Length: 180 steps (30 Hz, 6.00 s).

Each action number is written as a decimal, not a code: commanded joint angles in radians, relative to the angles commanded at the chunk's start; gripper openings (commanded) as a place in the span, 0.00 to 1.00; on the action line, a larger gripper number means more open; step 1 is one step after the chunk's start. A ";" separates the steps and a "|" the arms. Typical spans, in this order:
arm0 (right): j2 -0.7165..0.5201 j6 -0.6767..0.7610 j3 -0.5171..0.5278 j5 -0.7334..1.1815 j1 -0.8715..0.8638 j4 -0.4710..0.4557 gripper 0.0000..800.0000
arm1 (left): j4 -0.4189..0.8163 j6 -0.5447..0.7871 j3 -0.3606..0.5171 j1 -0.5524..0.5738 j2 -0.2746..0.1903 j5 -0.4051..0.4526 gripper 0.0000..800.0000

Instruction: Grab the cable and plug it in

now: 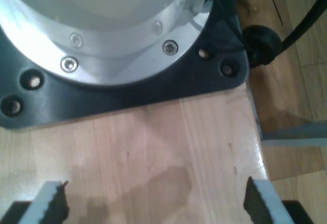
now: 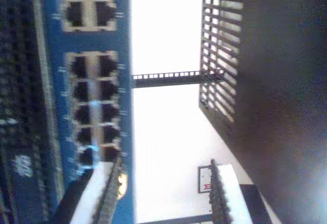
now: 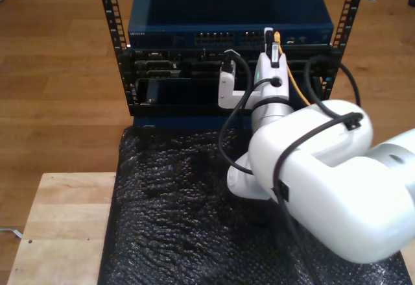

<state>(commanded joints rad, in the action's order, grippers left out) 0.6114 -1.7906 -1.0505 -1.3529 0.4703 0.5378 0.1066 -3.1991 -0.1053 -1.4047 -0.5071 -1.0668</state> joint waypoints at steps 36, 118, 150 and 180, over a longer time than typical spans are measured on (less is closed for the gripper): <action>-0.807 -0.103 0.443 1.252 -0.566 -0.410 0.98 | 0.000 0.000 0.000 0.000 0.000 -0.002 1.00; -1.485 -1.435 0.984 2.410 -2.047 -0.410 1.00 | 0.000 0.000 0.000 0.000 0.000 -0.002 1.00; -1.384 -1.531 1.066 2.256 -2.048 -0.407 1.00 | 0.000 0.000 0.000 0.000 0.000 0.000 1.00; -1.347 -1.528 1.096 2.177 -2.050 -0.399 1.00 | 0.000 0.000 0.000 0.000 0.000 -0.002 1.00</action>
<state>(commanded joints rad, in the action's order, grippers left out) -0.7357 -3.3188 0.0451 0.8243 -1.5796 0.1389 0.1066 -3.1991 -0.1053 -1.4047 -0.5071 -1.0683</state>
